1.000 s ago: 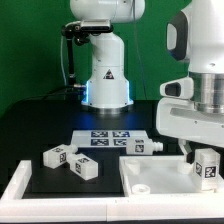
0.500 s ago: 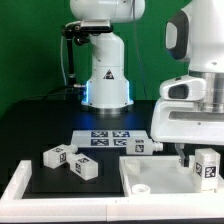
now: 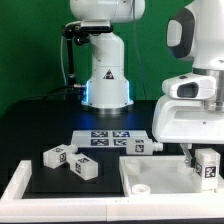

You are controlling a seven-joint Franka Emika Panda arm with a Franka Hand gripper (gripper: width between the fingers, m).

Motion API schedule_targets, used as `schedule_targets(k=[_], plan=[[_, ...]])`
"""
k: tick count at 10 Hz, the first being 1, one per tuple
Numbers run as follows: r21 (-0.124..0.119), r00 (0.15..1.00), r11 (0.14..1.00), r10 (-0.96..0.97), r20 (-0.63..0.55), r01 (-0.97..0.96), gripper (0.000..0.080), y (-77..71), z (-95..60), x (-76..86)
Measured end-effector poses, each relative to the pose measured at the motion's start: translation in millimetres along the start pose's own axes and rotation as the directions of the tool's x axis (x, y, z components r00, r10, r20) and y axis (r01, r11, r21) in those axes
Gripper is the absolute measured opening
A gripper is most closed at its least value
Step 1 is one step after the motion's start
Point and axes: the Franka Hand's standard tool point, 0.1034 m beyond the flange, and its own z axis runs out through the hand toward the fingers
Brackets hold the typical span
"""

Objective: Assemble one leg

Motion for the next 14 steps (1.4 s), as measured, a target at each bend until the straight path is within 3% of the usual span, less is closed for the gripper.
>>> schedule_targets(k=[1, 2, 6, 8, 10, 11, 13, 14], plan=[[0.0, 0.999, 0.999, 0.052, 0.0, -0.052, 0.0425, -0.2, 0.0, -0.1], [0.0, 0.99, 0.99, 0.142, 0.0, -0.142, 0.0282, -0.1, 0.0, 0.0], [0.008, 0.862, 0.862, 0.507, 0.009, -0.507, 0.0283, 2.3, 0.4, 0.2], [0.013, 0.672, 0.672, 0.74, 0.029, -0.74, 0.0283, 4.3, 1.0, 0.3], [0.016, 0.354, 0.353, 0.932, 0.077, -0.935, 0.0284, 7.0, 2.7, 0.6], [0.029, 0.204, 0.202, 0.973, 0.109, -0.979, 0.0284, 8.2, 3.1, -1.0], [0.034, 0.214, 0.212, 0.971, 0.108, -0.977, 0.0284, 8.1, 2.9, -1.5], [0.034, 0.291, 0.289, 0.951, 0.105, -0.957, 0.0366, 8.1, 3.7, -2.5]])
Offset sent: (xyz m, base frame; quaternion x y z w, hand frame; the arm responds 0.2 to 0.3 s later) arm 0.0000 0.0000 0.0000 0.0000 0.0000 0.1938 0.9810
